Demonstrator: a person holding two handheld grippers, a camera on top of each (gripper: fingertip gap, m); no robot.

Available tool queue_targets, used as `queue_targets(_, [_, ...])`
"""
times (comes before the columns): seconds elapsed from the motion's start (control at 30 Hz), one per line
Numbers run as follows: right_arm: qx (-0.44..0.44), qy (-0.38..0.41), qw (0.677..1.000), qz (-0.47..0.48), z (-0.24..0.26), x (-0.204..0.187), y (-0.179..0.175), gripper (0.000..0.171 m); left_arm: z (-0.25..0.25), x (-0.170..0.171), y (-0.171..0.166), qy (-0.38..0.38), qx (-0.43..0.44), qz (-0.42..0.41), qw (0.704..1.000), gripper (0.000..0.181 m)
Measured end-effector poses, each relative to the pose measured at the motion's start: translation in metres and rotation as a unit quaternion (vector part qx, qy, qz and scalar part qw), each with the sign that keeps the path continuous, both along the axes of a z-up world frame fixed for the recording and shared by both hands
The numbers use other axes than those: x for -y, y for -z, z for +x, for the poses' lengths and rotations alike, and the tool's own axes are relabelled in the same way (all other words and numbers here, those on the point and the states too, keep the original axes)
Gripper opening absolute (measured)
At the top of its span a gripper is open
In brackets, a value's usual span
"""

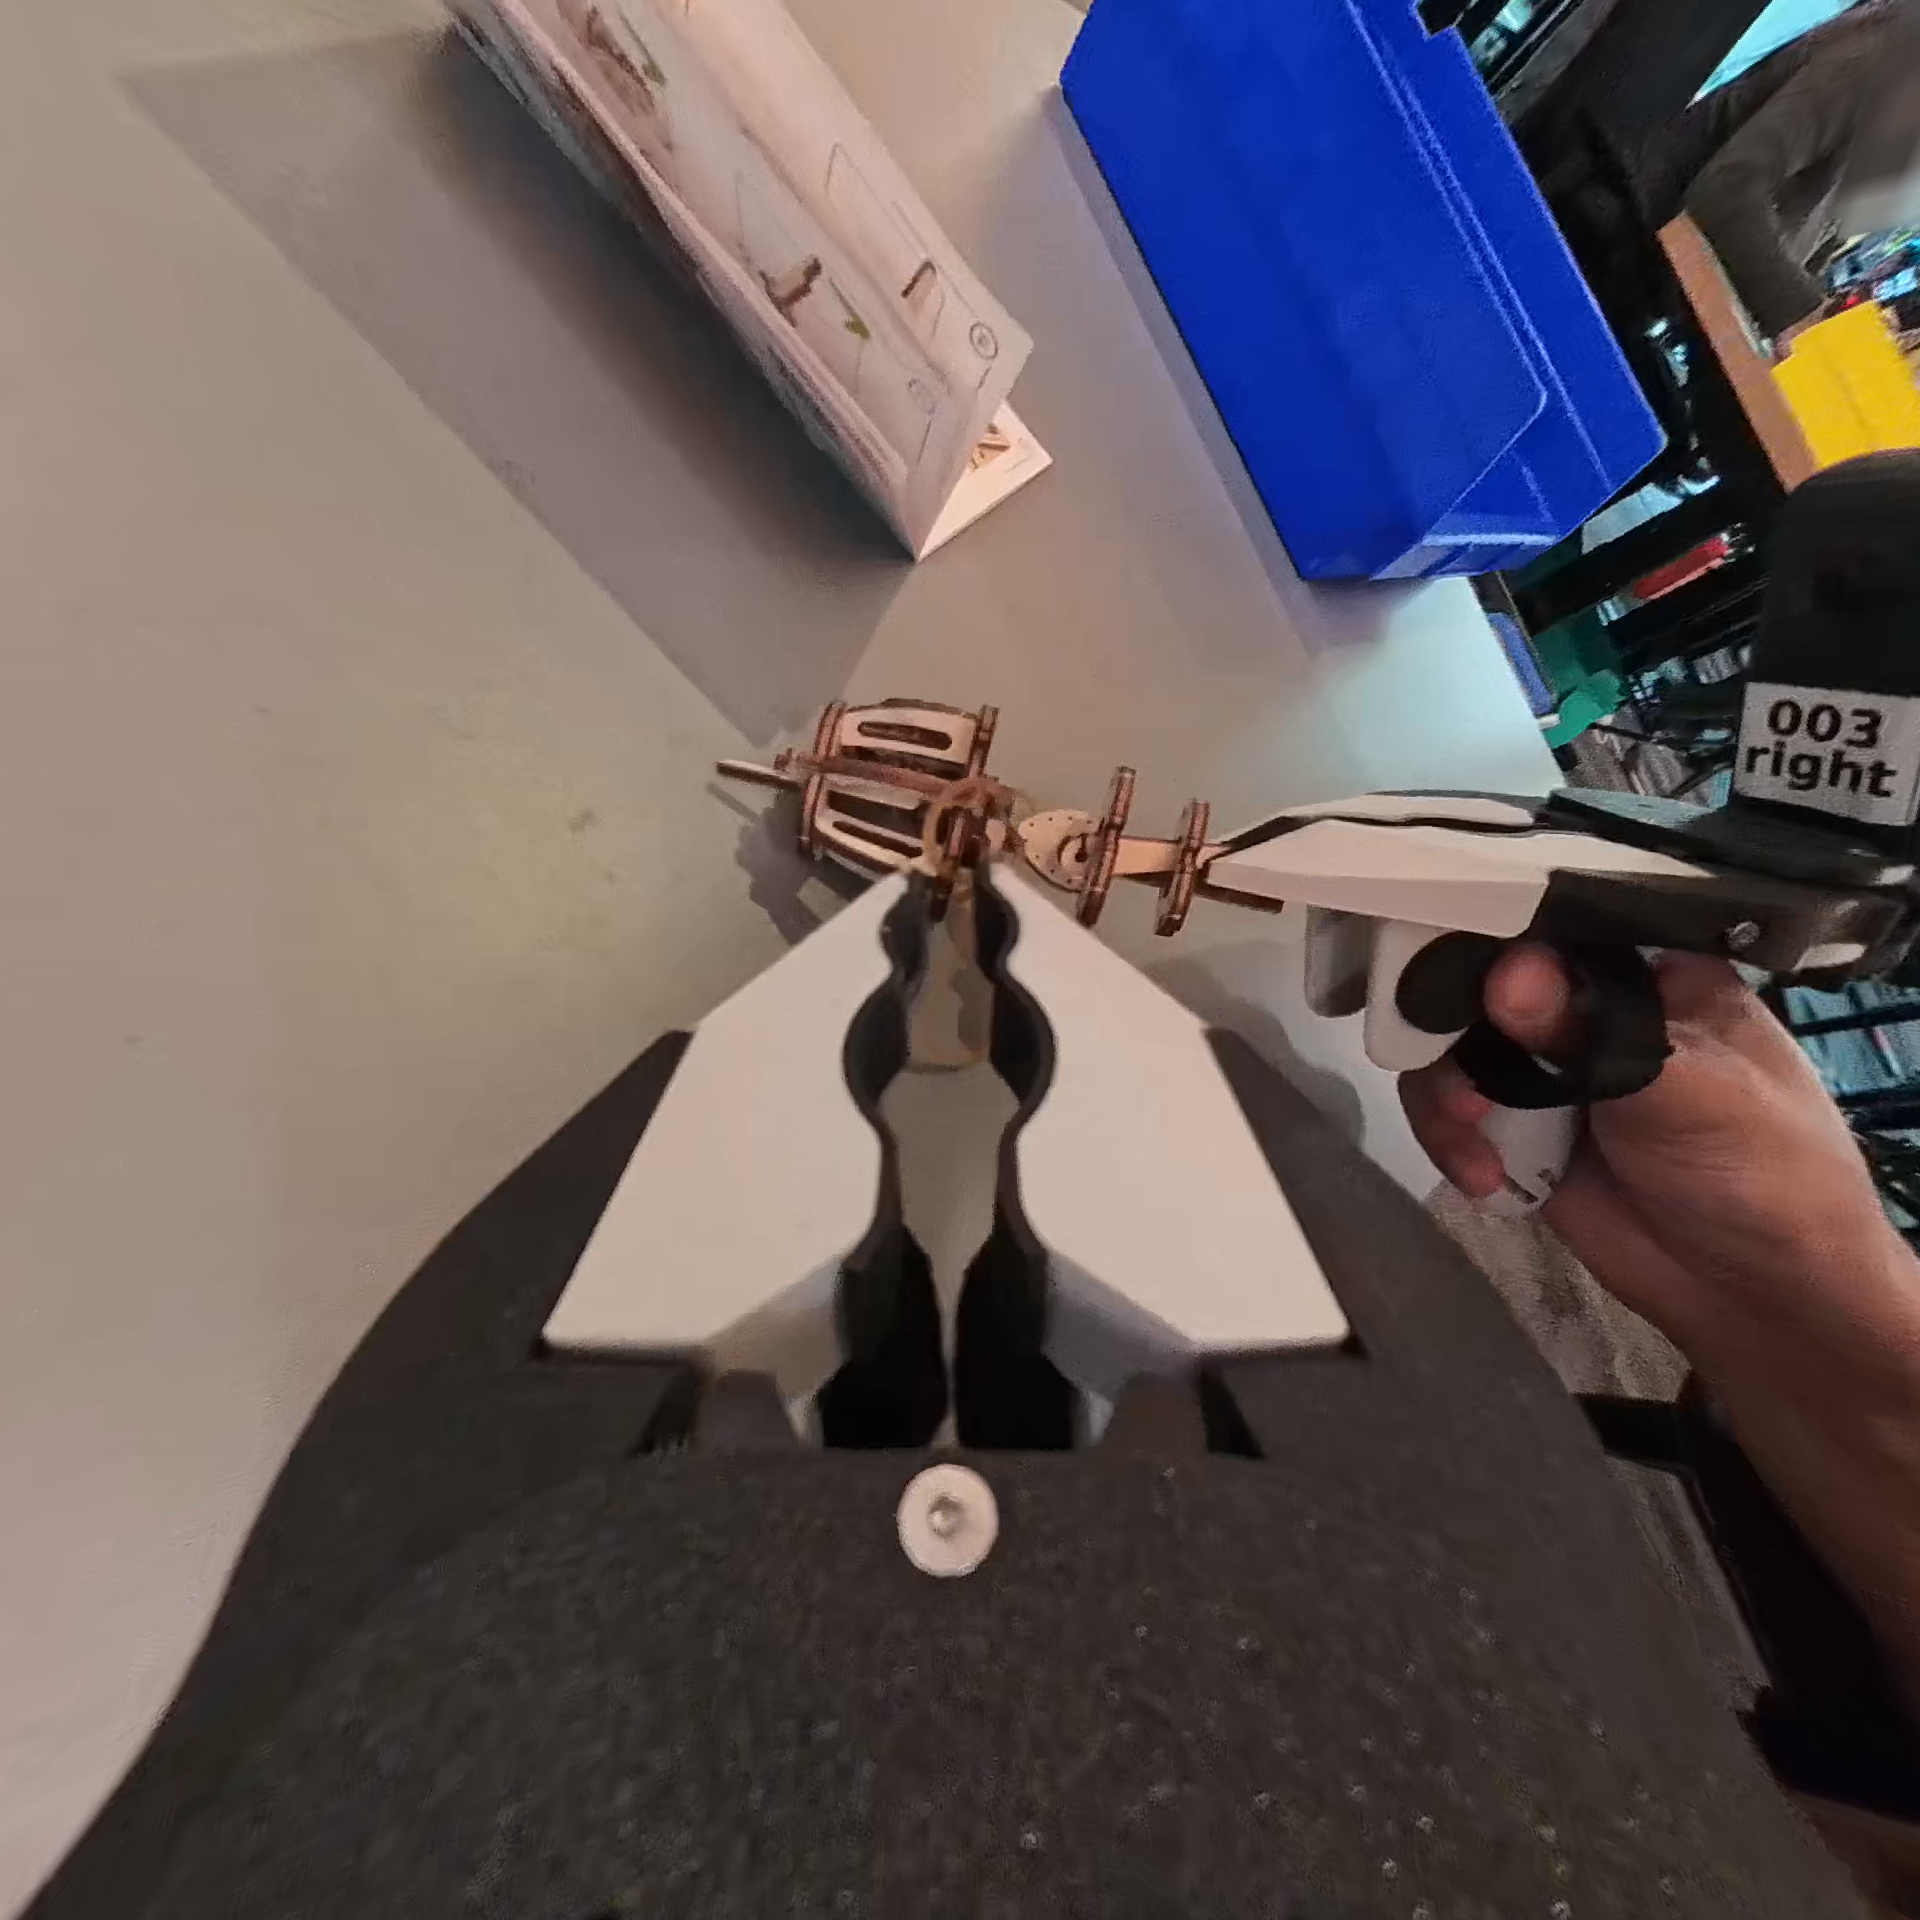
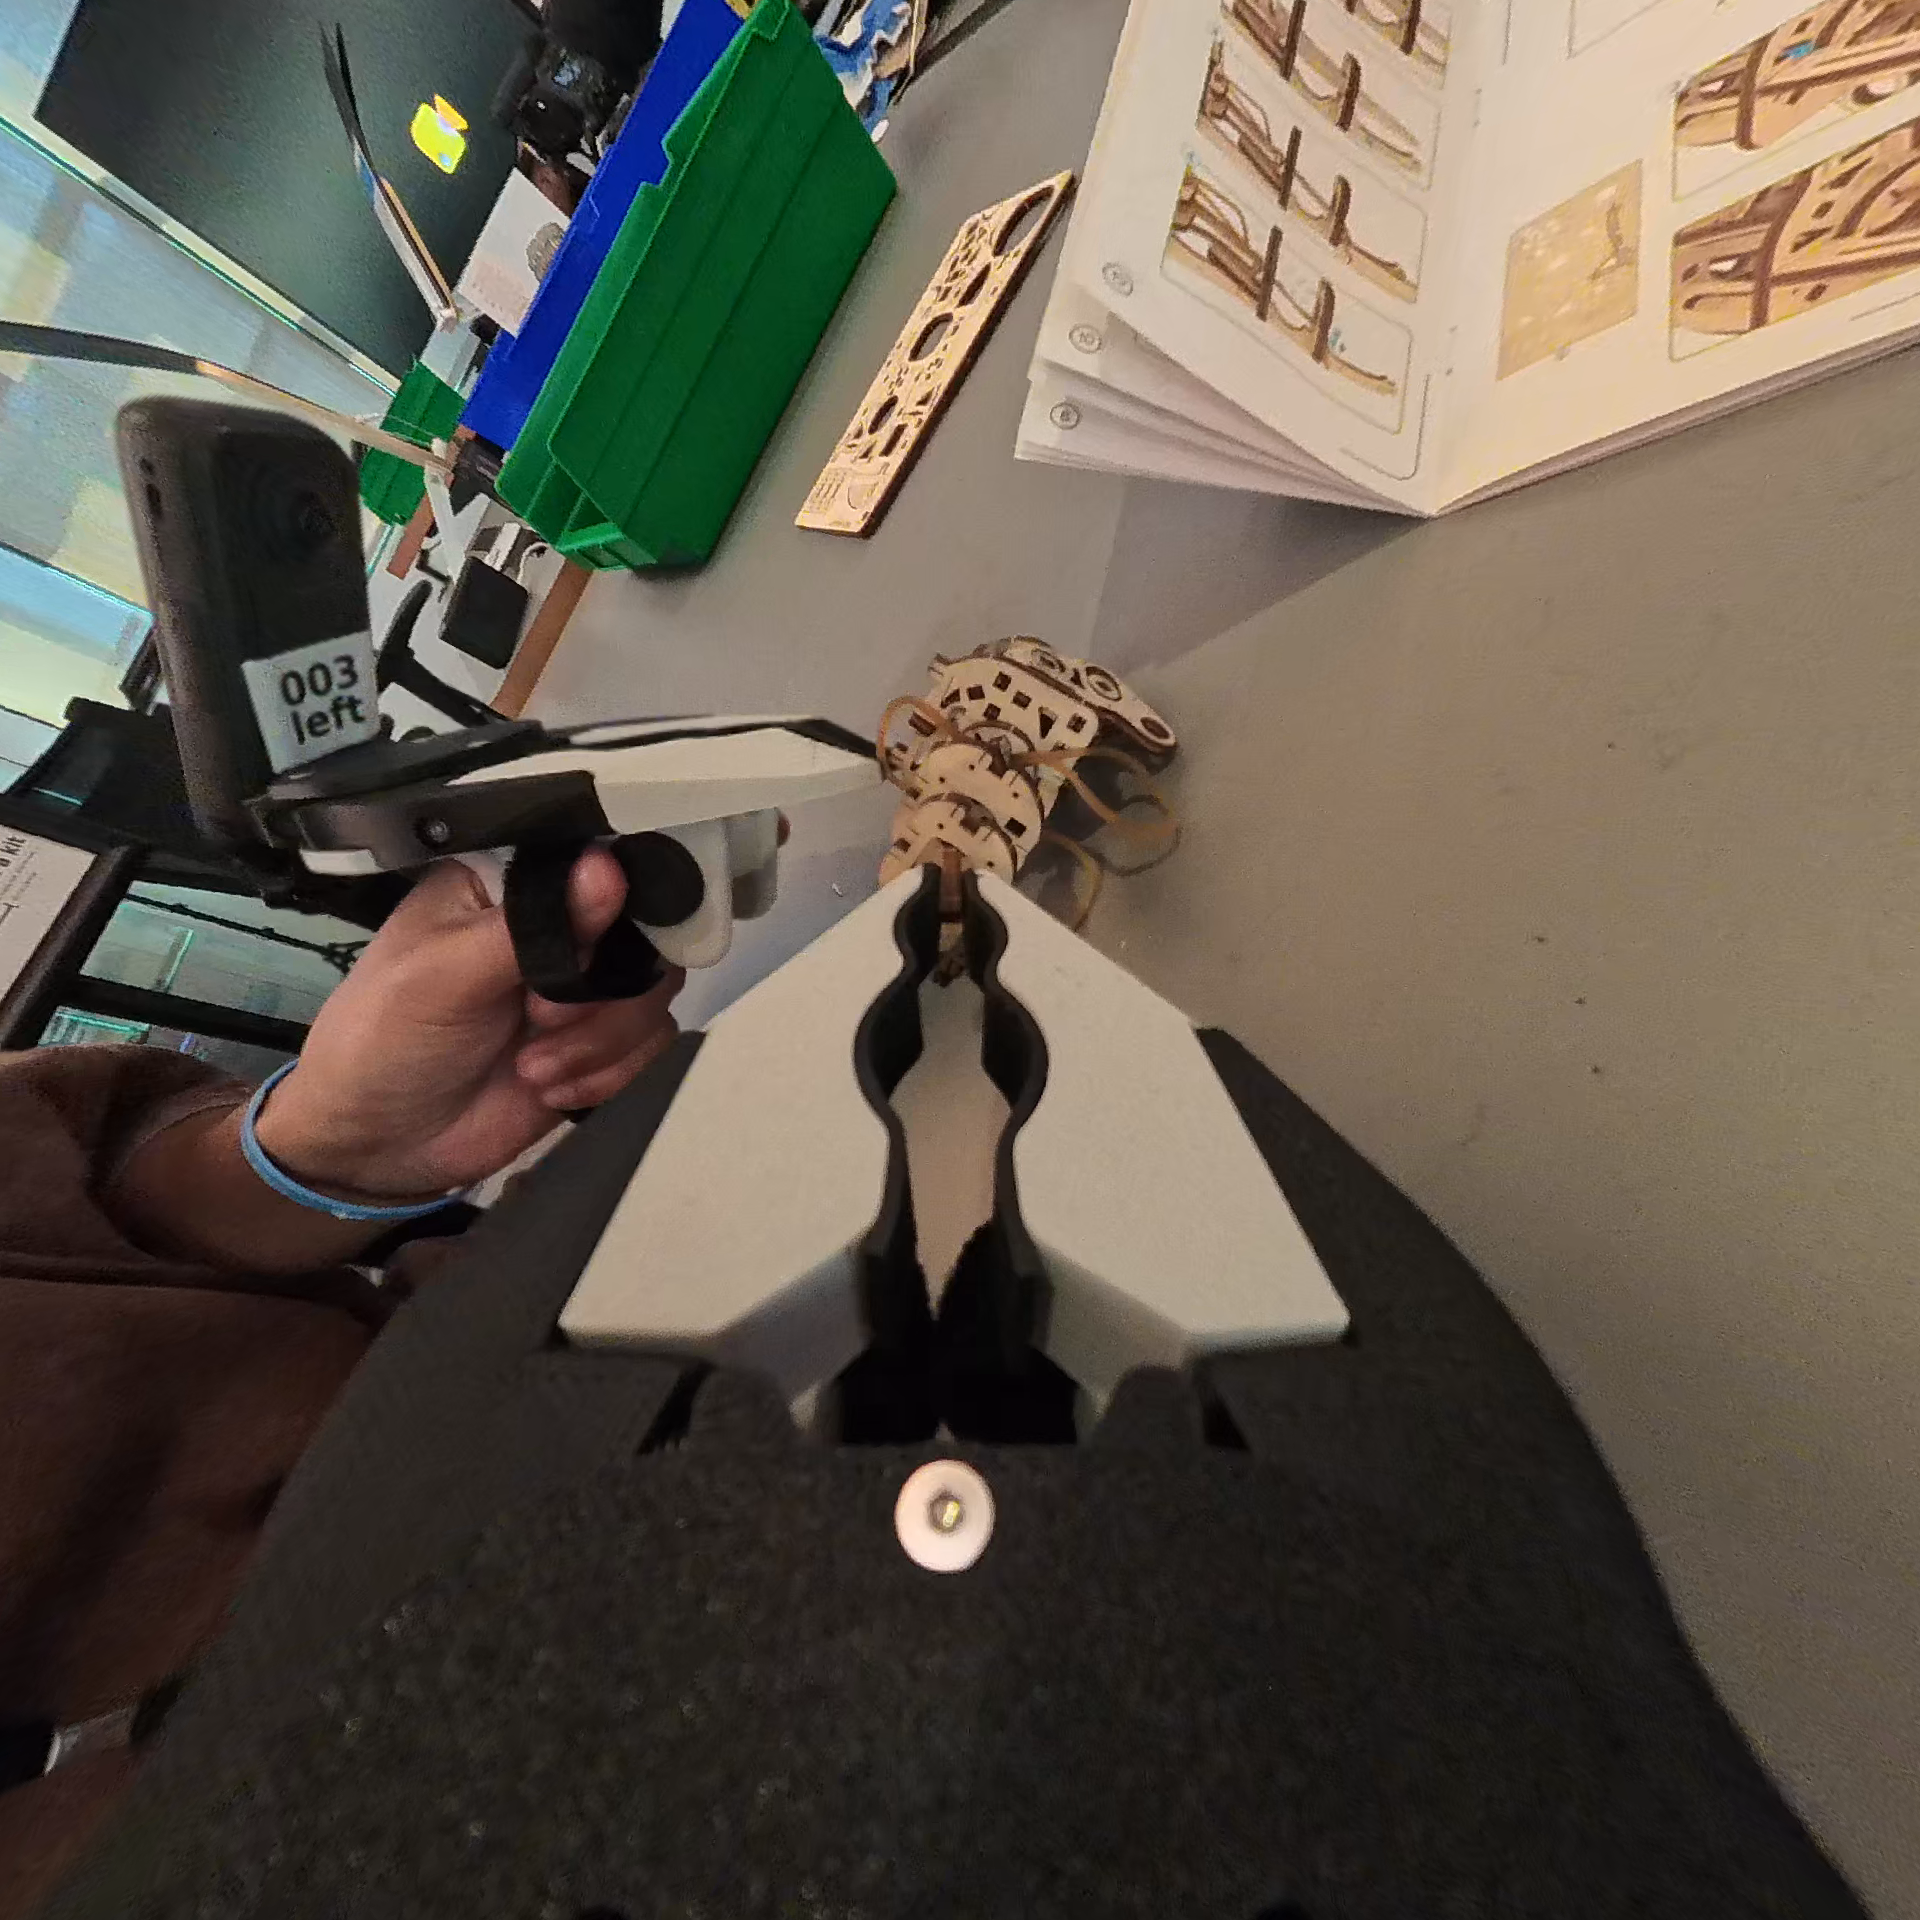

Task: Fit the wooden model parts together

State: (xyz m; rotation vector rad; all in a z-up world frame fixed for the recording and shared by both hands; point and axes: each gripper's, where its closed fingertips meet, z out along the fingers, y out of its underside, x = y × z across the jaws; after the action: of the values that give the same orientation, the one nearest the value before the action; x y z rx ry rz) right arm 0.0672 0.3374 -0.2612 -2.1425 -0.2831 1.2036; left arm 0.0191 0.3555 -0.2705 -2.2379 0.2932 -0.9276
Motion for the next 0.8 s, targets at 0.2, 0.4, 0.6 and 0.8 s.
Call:
queue_targets(0.2, [-0.003,-0.002,1.0,-0.002,-0.001,0.0,0.0,0.003,0.0,-0.003,-0.004,0.017,-0.031,0.042,0.999,0.0])
queue_targets(0.4, [-0.007,-0.001,1.0,-0.007,0.0,0.0,0.001,0.003,-0.004,-0.004,-0.005,0.016,-0.054,0.068,0.996,0.0])
queue_targets(0.6, [-0.008,-0.003,1.0,-0.01,-0.001,0.0,0.002,0.003,0.0,-0.004,-0.005,0.012,-0.039,0.057,0.998,0.012])
queue_targets(0.8, [-0.005,-0.006,1.0,-0.008,-0.002,0.0,0.003,0.003,0.011,-0.003,-0.012,0.051,-0.052,0.09,0.993,0.0])
